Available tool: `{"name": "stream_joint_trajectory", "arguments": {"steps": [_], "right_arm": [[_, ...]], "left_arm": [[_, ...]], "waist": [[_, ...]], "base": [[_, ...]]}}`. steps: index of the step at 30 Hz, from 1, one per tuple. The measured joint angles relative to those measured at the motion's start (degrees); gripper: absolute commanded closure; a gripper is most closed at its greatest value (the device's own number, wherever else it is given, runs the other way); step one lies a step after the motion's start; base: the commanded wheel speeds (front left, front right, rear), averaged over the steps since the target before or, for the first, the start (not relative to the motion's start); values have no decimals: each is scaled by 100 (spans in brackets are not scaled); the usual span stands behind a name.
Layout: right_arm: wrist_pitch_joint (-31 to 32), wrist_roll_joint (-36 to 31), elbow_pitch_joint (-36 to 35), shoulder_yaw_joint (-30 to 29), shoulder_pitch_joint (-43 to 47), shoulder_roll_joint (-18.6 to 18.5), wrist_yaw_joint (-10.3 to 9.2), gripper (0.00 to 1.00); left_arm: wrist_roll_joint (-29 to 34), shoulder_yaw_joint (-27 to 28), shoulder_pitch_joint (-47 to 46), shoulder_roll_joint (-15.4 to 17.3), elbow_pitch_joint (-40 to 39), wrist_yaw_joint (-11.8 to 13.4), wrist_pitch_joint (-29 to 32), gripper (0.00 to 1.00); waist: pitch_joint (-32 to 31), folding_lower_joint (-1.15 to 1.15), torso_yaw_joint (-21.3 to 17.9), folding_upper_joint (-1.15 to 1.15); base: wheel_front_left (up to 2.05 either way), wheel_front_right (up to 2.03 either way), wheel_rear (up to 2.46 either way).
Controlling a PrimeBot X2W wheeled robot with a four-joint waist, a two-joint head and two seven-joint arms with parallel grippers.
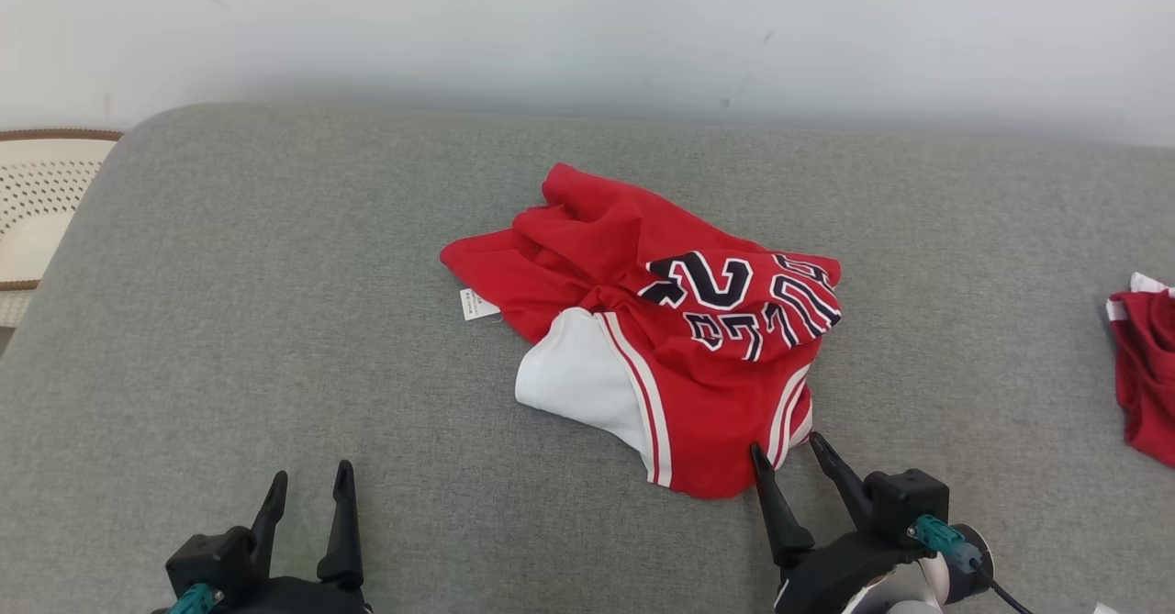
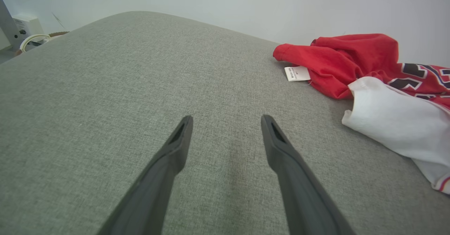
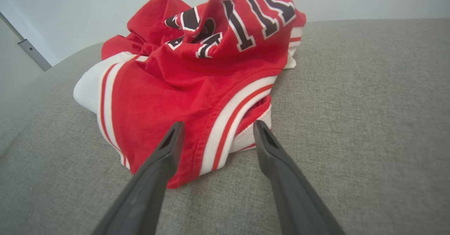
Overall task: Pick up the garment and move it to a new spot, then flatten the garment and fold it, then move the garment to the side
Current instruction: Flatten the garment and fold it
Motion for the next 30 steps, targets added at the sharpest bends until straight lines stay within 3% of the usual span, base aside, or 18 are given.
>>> {"name": "stream_joint_trajectory", "arguments": {"steps": [9, 10, 11, 12, 13, 18, 30], "right_arm": [[1, 232, 655, -142, -117, 114, 0, 0], [0, 268, 699, -157, -158, 118, 0, 8], [-1, 304, 754, -175, -193, 122, 0, 49], [0, 325, 792, -208, -224, 122, 0, 80], [0, 328, 801, -244, -254, 115, 0, 100], [0, 259, 757, -525, -482, -62, 0, 100], [1, -278, 1178, -1367, -896, -1249, 0, 100]], "left_arm": [[-46, -66, 3, -1, -10, 24, -1, 0], [-46, -59, 5, -1, -9, 23, 0, 0], [-44, -53, 8, -1, -11, 18, -1, 0], [-42, -55, 9, 2, -12, 16, 0, 0], [-42, -55, 10, 0, -15, 14, 0, 0], [-51, -77, 14, 0, -44, 2, -1, 0], [-252, -385, 21, -2, -90, 52, -1, 0]], "waist": [[59, 1, 237, 0], [68, 1, 269, 0], [78, 0, 299, 0], [89, 1, 327, 0], [101, 1, 355, 0], [169, 1, 461, 0], [210, 1, 520, 0]], "base": [[0, 0, 0], [0, 0, 0], [0, 0, 0], [0, 0, 0], [0, 0, 0], [0, 0, 0], [0, 0, 0]]}}
